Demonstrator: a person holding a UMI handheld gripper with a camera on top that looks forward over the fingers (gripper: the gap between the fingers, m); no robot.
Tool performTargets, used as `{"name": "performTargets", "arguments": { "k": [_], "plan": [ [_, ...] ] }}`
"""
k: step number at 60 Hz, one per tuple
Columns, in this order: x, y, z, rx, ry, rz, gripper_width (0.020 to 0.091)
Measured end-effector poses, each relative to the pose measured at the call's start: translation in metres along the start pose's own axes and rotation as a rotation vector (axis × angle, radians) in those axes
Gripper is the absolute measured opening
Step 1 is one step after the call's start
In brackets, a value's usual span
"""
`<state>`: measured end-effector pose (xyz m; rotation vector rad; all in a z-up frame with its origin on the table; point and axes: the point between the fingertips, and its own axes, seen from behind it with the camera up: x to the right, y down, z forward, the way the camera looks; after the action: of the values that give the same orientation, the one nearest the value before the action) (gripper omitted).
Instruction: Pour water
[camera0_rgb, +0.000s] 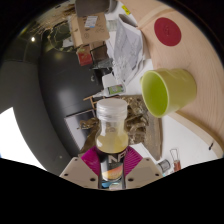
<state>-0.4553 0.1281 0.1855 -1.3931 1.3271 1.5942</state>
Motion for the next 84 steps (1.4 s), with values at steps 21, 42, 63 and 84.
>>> {"name": "performTargets", "arguments": {
  "k": [21, 42, 63, 84],
  "plan": [
    [0.01, -0.004, -0.004, -0.022, 0.008, 0.158, 0.0258],
    [-0.099, -0.021, -0.033, 0.012, -0.003, -0.718, 0.0259],
    [-0.125, -0.171, -0.075, 0.262, 0.268, -1.544, 0.026],
    [0.027, -0.266, -0.083, 0.168, 0.583, -1.677, 0.026]
  ]
}}
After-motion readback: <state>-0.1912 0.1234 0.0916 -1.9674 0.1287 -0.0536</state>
